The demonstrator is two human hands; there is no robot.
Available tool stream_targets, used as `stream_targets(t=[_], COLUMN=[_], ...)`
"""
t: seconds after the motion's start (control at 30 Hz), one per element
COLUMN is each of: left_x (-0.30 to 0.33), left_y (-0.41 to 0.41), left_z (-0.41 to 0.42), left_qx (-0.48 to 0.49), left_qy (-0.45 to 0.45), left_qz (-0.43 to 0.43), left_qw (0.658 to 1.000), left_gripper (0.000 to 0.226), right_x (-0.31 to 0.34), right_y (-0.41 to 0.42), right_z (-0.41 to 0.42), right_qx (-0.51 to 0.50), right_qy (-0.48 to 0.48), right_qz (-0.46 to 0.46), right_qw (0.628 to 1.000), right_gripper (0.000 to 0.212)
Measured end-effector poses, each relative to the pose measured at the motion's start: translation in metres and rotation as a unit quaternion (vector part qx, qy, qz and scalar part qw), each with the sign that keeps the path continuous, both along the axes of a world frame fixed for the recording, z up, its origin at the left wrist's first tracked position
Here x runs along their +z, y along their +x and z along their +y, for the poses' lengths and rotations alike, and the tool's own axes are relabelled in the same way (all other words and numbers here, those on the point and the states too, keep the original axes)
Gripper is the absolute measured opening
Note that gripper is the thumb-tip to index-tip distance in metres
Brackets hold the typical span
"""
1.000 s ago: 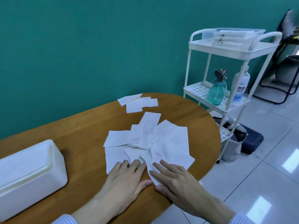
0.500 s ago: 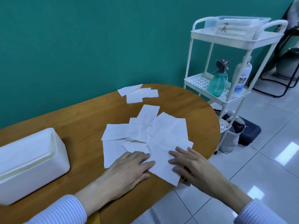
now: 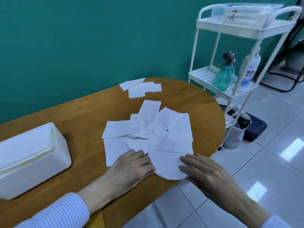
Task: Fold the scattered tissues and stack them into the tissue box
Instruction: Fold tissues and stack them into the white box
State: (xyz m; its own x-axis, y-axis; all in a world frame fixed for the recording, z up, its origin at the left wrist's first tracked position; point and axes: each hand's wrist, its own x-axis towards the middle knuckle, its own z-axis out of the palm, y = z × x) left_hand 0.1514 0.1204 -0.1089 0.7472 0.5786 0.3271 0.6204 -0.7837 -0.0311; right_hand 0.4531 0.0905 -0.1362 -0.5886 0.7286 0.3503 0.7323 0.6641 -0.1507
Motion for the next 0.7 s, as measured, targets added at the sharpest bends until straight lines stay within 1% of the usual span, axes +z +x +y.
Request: stream_targets(t=[0.07, 0.1, 0.23, 0.33, 0.47, 0.53, 0.6, 0.7], left_x=[0.002, 0.004, 0.018, 0.026, 0.037, 0.042, 0.045, 0.040], left_y=[0.003, 0.004, 0.004, 0.003, 0.002, 0.006, 0.013, 0.022], left_z=[-0.002, -0.004, -0.004, 0.001, 0.012, 0.024, 0.040, 0.064], left_qx=[0.000, 0.000, 0.017, 0.034, 0.057, 0.073, 0.095, 0.134], left_qy=[0.008, 0.004, -0.021, -0.030, -0.052, -0.053, -0.053, -0.043], left_qz=[-0.005, -0.016, -0.084, -0.118, -0.143, -0.149, -0.155, -0.159], left_qw=[1.000, 1.000, 0.996, 0.992, 0.987, 0.985, 0.982, 0.977], left_gripper=[0.027, 0.025, 0.020, 0.021, 0.022, 0.020, 0.019, 0.018], right_x=[0.006, 0.010, 0.027, 0.035, 0.043, 0.046, 0.048, 0.046], right_y=[-0.002, -0.003, -0.003, -0.004, -0.003, -0.003, -0.003, -0.002], right_z=[-0.003, -0.004, -0.002, 0.004, 0.013, 0.024, 0.041, 0.069], right_qx=[0.000, -0.003, -0.025, -0.028, -0.035, -0.055, -0.096, -0.144], right_qy=[0.027, 0.030, -0.006, -0.002, -0.017, -0.046, -0.090, -0.150], right_qz=[0.032, 0.044, 0.088, 0.097, 0.134, 0.162, 0.189, 0.187], right_qw=[0.999, 0.999, 0.996, 0.995, 0.990, 0.984, 0.973, 0.960], right_gripper=[0.022, 0.022, 0.027, 0.020, 0.011, 0.008, 0.008, 0.017])
